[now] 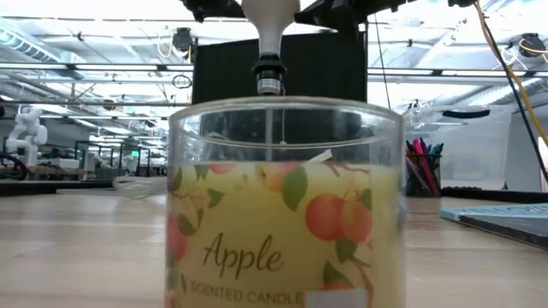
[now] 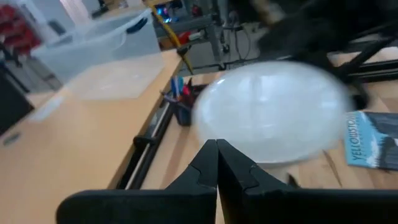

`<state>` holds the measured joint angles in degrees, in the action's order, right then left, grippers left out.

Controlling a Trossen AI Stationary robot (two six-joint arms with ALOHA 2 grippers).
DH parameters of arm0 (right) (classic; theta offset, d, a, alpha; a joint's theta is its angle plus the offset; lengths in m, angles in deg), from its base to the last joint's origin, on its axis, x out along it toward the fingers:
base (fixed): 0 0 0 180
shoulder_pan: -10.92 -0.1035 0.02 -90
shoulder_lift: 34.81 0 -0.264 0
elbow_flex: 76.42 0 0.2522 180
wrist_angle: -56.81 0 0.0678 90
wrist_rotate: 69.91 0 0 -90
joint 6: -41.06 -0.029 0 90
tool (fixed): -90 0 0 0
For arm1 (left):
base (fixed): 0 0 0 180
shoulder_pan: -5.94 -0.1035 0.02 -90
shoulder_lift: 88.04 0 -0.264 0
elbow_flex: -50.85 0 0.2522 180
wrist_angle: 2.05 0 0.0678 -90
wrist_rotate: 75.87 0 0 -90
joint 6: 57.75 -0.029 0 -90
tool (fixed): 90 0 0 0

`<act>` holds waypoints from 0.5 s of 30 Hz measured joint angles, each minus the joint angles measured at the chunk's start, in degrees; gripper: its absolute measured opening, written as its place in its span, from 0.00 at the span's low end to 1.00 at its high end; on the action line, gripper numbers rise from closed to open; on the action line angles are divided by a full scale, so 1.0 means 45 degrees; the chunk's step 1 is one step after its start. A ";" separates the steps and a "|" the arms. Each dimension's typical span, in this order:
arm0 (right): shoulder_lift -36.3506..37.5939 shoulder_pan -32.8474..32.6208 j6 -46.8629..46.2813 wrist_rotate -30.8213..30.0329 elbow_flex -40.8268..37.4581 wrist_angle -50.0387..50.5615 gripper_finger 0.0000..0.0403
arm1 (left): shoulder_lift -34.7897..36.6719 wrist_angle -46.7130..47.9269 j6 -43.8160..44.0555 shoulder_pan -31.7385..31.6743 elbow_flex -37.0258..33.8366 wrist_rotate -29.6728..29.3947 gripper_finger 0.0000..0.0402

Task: Screw lightbulb
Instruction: Insert the lightbulb into the lamp

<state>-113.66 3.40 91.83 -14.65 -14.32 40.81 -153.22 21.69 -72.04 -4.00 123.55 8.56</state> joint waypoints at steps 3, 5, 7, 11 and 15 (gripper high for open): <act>0.0000 -0.0346 -0.0295 0.0120 0.0000 0.0076 0.00 | -0.0210 0.0363 0.0258 -0.0399 -0.0024 -0.0008 0.00; 0.0000 -0.0580 -0.0582 0.0119 0.0000 0.0292 0.00 | -0.0298 0.0450 0.0452 -0.0580 -0.0024 -0.0247 0.00; 0.0000 -0.0746 -0.0959 0.0111 0.0000 0.0474 0.00 | -0.0298 0.0590 0.0440 -0.0729 -0.0024 -0.0684 0.00; -0.0005 -0.0945 -0.1802 0.0039 0.0000 0.1215 0.00 | -0.0146 0.0669 0.0396 -0.0765 -0.0027 -0.0845 0.00; -0.0005 -0.0945 -0.2154 -0.1221 0.0000 0.1493 0.00 | 0.0564 0.0502 0.0048 -0.0449 -0.0024 0.0121 0.00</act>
<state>-113.68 -0.85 82.14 -20.14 -14.32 47.53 -150.68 23.95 -71.82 -6.02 123.44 9.11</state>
